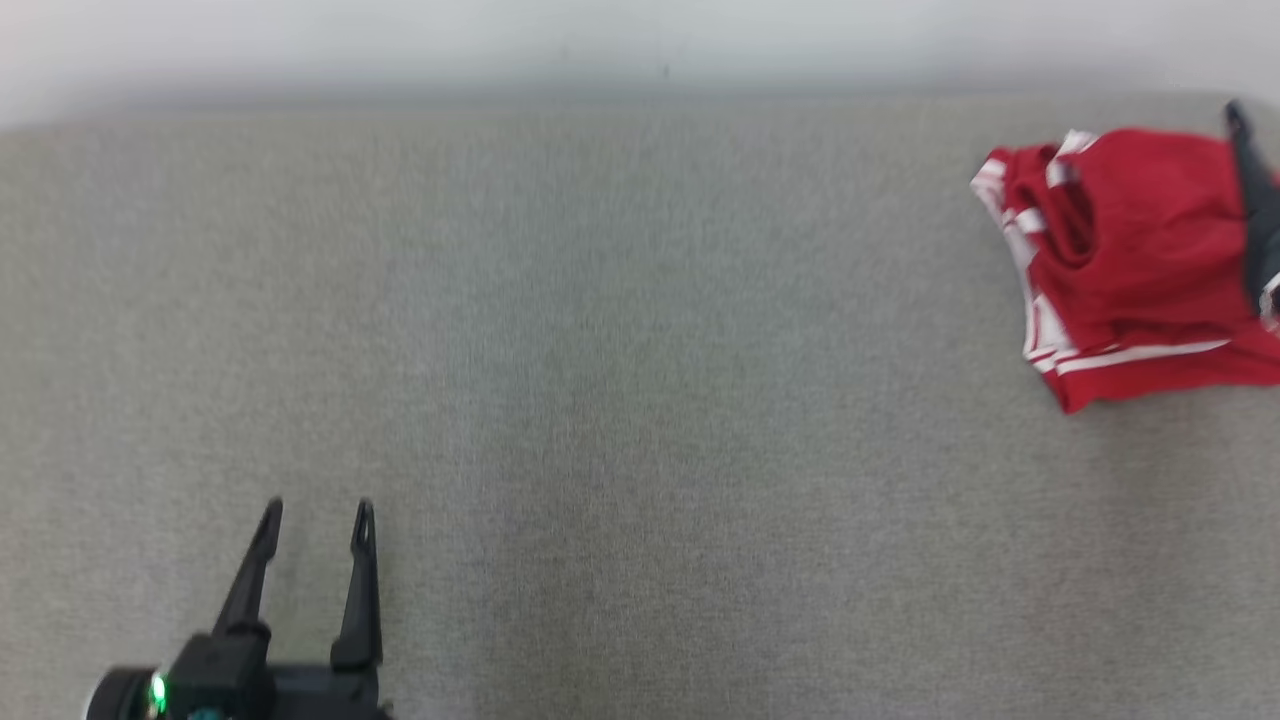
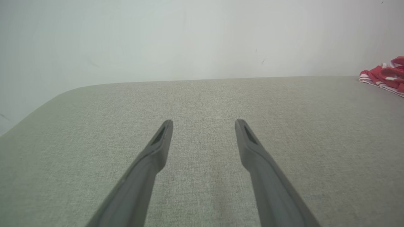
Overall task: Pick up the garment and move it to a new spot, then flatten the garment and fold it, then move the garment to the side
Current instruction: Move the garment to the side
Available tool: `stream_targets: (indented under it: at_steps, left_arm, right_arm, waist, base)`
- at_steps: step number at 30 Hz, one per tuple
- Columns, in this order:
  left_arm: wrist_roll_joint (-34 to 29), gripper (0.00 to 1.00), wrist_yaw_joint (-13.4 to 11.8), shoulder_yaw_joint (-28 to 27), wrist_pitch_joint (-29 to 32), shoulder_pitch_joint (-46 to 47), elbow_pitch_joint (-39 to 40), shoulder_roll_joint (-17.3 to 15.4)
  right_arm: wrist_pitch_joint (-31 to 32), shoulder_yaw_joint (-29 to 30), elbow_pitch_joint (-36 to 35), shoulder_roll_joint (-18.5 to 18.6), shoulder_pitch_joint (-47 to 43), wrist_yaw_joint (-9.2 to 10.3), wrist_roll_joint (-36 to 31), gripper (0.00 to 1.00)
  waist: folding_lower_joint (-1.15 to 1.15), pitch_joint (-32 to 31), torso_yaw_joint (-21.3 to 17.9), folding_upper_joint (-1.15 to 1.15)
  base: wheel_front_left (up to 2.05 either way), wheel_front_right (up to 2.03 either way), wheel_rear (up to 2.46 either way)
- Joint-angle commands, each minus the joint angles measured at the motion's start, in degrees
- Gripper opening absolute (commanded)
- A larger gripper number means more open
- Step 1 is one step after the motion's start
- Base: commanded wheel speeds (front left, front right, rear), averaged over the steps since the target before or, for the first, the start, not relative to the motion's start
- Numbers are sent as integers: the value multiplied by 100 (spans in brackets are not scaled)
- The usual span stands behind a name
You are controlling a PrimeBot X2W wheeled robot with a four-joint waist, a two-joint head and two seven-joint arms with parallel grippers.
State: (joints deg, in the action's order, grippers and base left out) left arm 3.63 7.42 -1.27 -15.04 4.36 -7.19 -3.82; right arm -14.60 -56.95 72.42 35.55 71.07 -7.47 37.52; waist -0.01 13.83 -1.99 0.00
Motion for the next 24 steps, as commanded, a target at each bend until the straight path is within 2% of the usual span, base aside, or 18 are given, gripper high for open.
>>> stream_targets:
  at_steps: [1,3,4,6,8,12,16,21,24]
  left_arm:
    - [55,100,0,-53,-13,-212,-56,22]
    - [52,100,0,-87,-13,-339,-67,29]
    - [52,100,0,-87,-13,-339,-67,29]
    - [61,100,-1,-132,-13,-463,-77,34]
    - [60,100,0,-157,-13,-570,-85,41]
    - [65,100,0,-211,-13,-807,-123,47]
    - [59,100,2,-247,-13,-939,-116,51]
    - [2,100,3,-261,-13,-1013,-148,49]
    - [-26,100,-15,-244,-13,-1014,-168,60]
  right_arm:
    - [-62,196,-138,-138,-252,-4,139,100]
    - [-60,595,-533,-154,-413,-4,237,100]
    - [-60,595,-533,-154,-413,-4,237,100]
    - [-55,1120,-957,-112,-781,-4,259,100]
    - [-50,1696,-1433,-118,-1253,-4,116,100]
    - [-53,2901,-2403,-360,-2344,-4,-457,100]
    - [-52,3980,-3336,-750,-3572,-4,-1136,100]
    - [-51,4971,-4384,-1414,-4862,-4,-1773,100]
    - [-52,5418,-4891,-1855,-5496,-4,-1940,100]
  waist:
    - [1,-587,-48,0]
    - [1,-752,-28,0]
    - [1,-752,-28,0]
    - [1,-897,2,0]
    - [1,-1033,51,0]
    - [1,-1283,126,0]
    - [1,-1413,209,0]
    - [1,-1559,334,0]
    - [1,-1616,403,0]
  base:
    - [0,0,0]
    - [0,0,0]
    - [0,0,0]
    - [0,0,0]
    - [0,0,0]
    - [0,0,0]
    - [0,0,0]
    - [0,0,0]
    - [0,0,0]
